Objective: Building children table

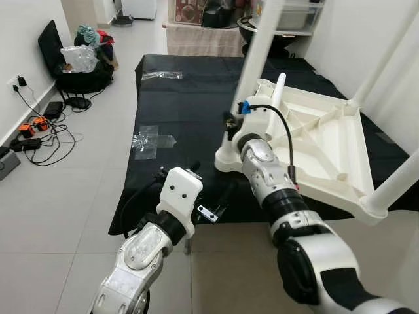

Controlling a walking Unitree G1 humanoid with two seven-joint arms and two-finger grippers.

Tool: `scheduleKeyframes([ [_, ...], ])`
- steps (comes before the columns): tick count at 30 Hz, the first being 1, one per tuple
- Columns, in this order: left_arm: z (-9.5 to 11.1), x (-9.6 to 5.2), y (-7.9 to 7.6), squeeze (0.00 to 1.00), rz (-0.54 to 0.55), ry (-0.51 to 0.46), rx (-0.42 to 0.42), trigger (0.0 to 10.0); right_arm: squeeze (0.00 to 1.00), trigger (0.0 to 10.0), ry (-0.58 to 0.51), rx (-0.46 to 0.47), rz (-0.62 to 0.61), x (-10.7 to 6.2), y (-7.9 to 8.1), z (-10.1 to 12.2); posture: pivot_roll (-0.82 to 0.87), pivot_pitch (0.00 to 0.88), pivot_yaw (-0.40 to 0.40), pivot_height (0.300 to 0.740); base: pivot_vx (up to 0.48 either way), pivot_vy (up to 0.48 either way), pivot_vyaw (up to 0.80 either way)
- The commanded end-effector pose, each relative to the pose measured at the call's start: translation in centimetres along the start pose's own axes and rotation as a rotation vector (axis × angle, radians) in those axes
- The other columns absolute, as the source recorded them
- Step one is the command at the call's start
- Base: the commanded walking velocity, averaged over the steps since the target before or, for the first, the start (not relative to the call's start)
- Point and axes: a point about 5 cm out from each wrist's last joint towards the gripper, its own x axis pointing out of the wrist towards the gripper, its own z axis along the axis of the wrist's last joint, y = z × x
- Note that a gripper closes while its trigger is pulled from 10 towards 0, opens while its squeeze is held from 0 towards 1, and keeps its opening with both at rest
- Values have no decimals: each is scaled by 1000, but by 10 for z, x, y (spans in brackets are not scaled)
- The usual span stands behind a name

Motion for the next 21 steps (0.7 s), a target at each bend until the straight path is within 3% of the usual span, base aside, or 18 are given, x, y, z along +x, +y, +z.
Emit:
scheduleKeyframes([
  [1,-2,1,-1,0,-2,7,2,10000,1000,10000,-49,-8,45,2,-5,11,55,24,-99,740,0,0,0],
  [2,-2,1,-1,0,-2,7,2,10000,1000,10000,-49,-8,45,2,-5,11,55,24,-99,740,0,0,0],
  [3,-1,1,-1,0,-2,6,2,10000,878,10000,-30,-32,49,4,-13,15,56,23,-101,740,0,0,0],
  [4,-1,1,-1,0,-2,6,2,10000,0,10000,-16,-24,68,6,-17,19,55,24,-99,740,0,0,0],
  [6,-1,1,-1,0,-2,6,2,10000,0,10000,-16,-24,68,6,-17,19,55,24,-99,740,0,0,0],
  [9,-1,1,0,0,-1,6,4,10000,0,10000,10,15,166,10,-23,26,52,24,-99,740,0,0,0],
  [10,-1,1,0,0,-2,5,4,10000,0,10000,31,38,273,9,-19,25,52,24,-99,740,0,0,0],
  [12,-1,1,0,0,-2,5,4,10000,0,10000,31,38,273,9,-19,25,52,24,-99,740,0,0,0],
  [13,-1,2,-1,0,-3,4,3,10000,0,10000,57,63,400,7,-11,21,53,24,-101,740,0,0,0],
  [14,-1,2,-1,0,-3,4,3,10000,0,10000,57,63,400,7,-11,21,53,24,-101,740,0,0,0],
  [15,-1,2,-1,0,-3,2,2,10000,0,10000,93,78,578,2,0,13,60,26,-106,740,0,0,0],
  [16,-1,2,-1,0,-3,2,2,10000,0,10000,93,78,578,2,0,13,60,26,-106,740,0,0,0],
  [17,0,2,-1,0,-2,0,3,10000,0,10000,127,83,713,-4,9,5,65,26,-110,740,0,0,0],
  [18,0,2,-1,0,-2,0,3,10000,0,10000,127,83,713,-4,9,5,65,26,-110,740,0,0,0],
  [19,1,1,-1,0,3,-1,6,10000,0,10000,190,86,895,-16,22,-10,71,27,-115,740,0,0,0],
  [21,1,1,-1,0,4,-1,7,10000,0,10000,210,81,921,-18,24,-15,71,27,-115,740,0,0,0],
])
